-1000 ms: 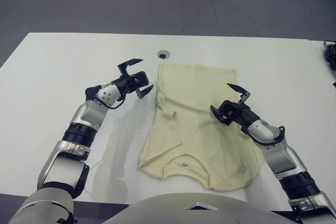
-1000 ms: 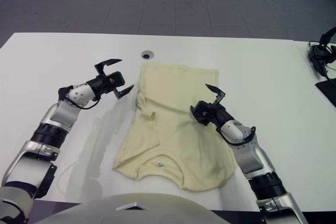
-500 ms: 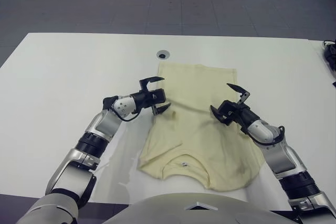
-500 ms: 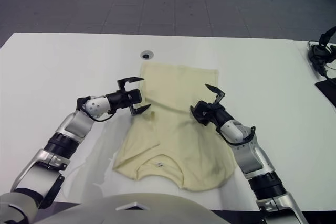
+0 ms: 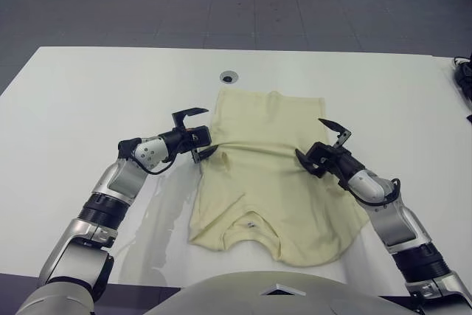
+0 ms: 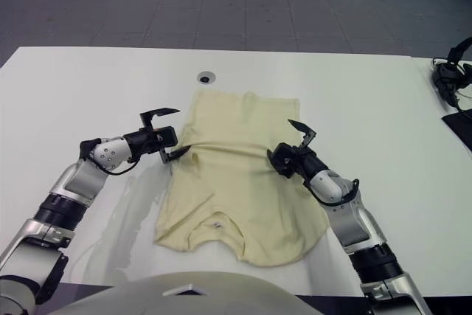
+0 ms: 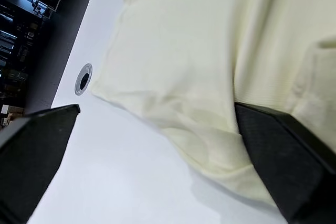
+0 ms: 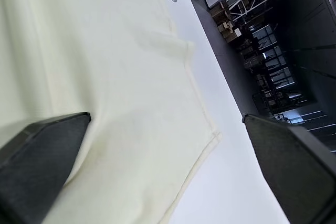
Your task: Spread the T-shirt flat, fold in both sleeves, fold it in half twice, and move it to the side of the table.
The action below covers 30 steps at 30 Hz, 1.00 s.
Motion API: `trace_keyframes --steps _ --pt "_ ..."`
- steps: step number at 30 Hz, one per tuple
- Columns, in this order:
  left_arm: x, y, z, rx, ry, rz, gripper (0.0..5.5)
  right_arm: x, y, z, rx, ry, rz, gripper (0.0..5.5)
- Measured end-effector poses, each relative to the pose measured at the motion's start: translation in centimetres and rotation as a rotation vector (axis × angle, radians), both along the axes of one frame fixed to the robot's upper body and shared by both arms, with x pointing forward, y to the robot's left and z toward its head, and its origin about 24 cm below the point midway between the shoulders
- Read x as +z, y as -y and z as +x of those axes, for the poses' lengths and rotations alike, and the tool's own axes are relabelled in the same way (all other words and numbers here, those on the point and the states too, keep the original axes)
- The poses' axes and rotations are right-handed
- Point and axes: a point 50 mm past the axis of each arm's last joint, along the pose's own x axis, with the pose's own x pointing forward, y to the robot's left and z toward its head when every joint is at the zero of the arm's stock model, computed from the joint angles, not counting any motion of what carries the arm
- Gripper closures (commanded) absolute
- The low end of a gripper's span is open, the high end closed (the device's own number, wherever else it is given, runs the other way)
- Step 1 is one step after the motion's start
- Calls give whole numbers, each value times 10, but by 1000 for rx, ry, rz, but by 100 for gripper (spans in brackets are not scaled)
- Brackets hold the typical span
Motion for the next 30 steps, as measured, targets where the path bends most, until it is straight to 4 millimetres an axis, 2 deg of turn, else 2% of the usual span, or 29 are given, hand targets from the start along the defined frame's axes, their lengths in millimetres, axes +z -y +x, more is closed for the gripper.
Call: trace_keyframes --steps 12,18,30 --pt "5 -2 -12 -51 -59 -69 11 0 0 0 0 0 -1 10" --pt "7 -15 -11 -21 -66 -29 11 0 0 0 0 -1 -2 10" --pt "4 -23 -5 15 -61 10 11 0 0 0 0 -1 -3 10"
